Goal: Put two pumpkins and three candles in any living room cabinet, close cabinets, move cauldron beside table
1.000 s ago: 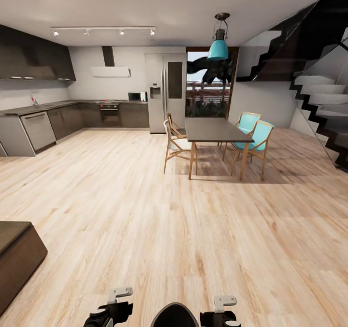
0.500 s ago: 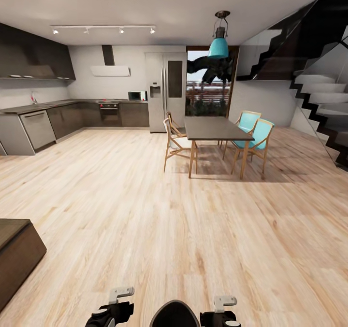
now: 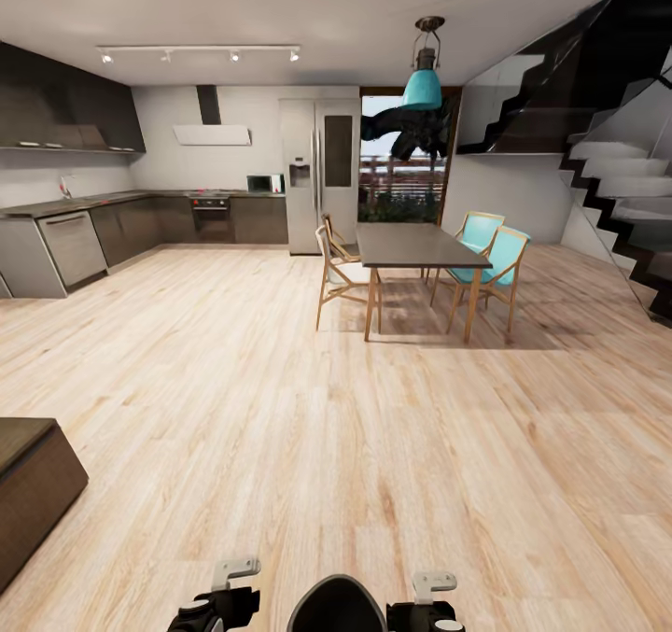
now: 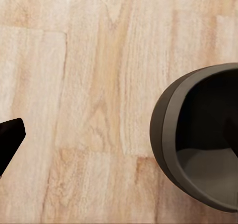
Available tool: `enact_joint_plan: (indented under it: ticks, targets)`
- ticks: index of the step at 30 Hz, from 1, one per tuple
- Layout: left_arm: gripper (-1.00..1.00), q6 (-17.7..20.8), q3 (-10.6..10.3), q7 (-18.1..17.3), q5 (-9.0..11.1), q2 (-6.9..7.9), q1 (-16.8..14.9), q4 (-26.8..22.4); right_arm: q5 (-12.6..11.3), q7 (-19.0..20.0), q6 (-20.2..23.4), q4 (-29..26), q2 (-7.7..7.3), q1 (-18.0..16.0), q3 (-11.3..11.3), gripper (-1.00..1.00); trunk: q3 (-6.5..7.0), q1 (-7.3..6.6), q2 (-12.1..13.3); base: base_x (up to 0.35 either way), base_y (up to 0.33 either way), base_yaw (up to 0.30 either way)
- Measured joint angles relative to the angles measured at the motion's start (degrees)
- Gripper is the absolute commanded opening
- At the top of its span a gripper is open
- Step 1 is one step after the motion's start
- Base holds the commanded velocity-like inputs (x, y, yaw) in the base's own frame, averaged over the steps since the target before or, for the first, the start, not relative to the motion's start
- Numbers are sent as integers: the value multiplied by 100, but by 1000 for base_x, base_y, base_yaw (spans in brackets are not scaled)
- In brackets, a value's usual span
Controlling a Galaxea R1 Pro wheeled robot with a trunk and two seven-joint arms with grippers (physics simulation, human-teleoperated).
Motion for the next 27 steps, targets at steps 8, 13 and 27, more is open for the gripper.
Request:
enact_joint_plan:
  ticks: [8, 13, 27]
  targets:
    - [100, -586, -22, 3, -2, -92, 2, 389, -3, 11, -3, 0, 0, 3, 0, 100, -144, 176, -321, 0, 0, 0]
    - [100, -842, -26, 5, -5, -127, 0, 508, 0, 26, -39, 0, 2, 3, 3, 100, -233, 286, -522, 0, 0, 0]
    - [100, -886, -59, -2, -35, -258, 4, 522, 0, 250, -278, 131, 3, 1, 27, 100, -485, 593, -1083, 0, 0, 0]
